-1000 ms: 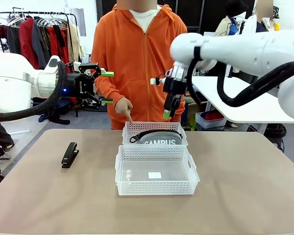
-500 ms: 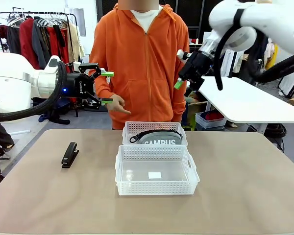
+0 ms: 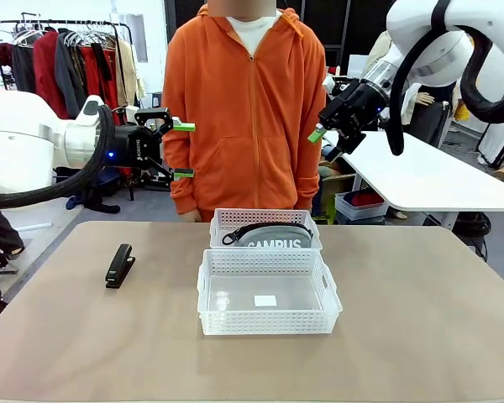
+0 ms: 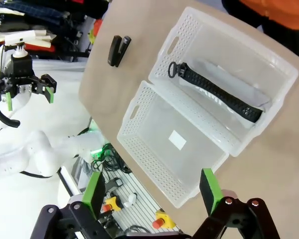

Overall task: Distribute items into two baskets.
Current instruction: Pick up the Stapler that the person points to.

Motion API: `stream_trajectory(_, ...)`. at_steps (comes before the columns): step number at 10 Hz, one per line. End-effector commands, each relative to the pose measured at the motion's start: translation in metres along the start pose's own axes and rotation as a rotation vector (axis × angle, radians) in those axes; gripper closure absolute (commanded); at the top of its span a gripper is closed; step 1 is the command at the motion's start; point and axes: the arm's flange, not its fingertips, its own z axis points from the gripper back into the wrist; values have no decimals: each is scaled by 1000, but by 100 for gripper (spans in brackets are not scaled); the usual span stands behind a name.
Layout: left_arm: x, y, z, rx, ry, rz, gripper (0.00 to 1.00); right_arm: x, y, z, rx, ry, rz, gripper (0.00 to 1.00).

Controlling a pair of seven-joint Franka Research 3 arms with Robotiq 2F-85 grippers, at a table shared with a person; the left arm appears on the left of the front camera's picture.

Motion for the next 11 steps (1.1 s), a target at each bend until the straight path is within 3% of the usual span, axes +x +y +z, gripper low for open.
stream_trajectory(1,0,-3,0,-4,0,-3,0,8,0,2,11,4,1,0)
stream_trajectory(4,0,-3,0,-4,0,-3,0,-11,-4,-2,33,-29,-43,0)
stream_trajectory(7,0,-3,0,-4,0,-3,0,-62,-1,33,203,-212,-230,0)
stream_trajectory(9,0,-3,0,-4,0,-3,0,-90,-4,45,247,-232,-325,0)
stream_trajectory(11,0,-3,0,-4,0,-3,0,-106,-17,61,408,-297,-341,0)
